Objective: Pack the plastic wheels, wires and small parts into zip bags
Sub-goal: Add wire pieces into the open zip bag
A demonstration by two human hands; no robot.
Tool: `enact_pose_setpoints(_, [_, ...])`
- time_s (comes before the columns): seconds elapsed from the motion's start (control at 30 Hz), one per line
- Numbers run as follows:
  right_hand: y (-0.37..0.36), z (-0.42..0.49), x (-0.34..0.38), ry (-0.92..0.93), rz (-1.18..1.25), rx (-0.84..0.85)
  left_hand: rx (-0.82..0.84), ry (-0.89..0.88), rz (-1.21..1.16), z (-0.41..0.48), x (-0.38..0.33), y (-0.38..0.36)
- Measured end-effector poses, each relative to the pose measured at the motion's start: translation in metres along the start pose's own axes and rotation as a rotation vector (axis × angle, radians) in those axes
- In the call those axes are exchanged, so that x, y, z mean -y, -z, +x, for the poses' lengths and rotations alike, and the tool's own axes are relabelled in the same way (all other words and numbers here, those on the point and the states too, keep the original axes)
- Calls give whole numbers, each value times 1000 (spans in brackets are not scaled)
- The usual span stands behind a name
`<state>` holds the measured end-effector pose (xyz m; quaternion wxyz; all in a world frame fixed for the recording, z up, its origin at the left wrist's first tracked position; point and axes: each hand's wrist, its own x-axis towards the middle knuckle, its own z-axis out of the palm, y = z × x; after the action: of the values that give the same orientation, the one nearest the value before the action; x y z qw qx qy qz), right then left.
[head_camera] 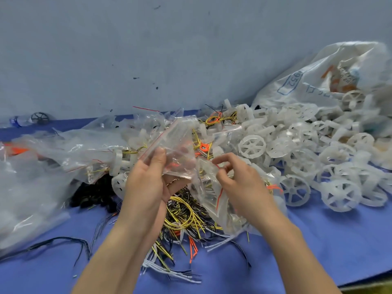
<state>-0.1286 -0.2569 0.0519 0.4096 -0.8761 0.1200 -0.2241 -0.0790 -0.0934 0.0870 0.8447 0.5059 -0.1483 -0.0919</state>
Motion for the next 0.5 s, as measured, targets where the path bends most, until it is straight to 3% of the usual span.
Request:
enact_pose_setpoints(0.23, [-5,-4,5,10,43,-85,56,-13,-175,9,-3,-10])
enact_pose_setpoints(0.5, [-8,-4,8,19,96,-188,-18,35,-71,3,18,-16])
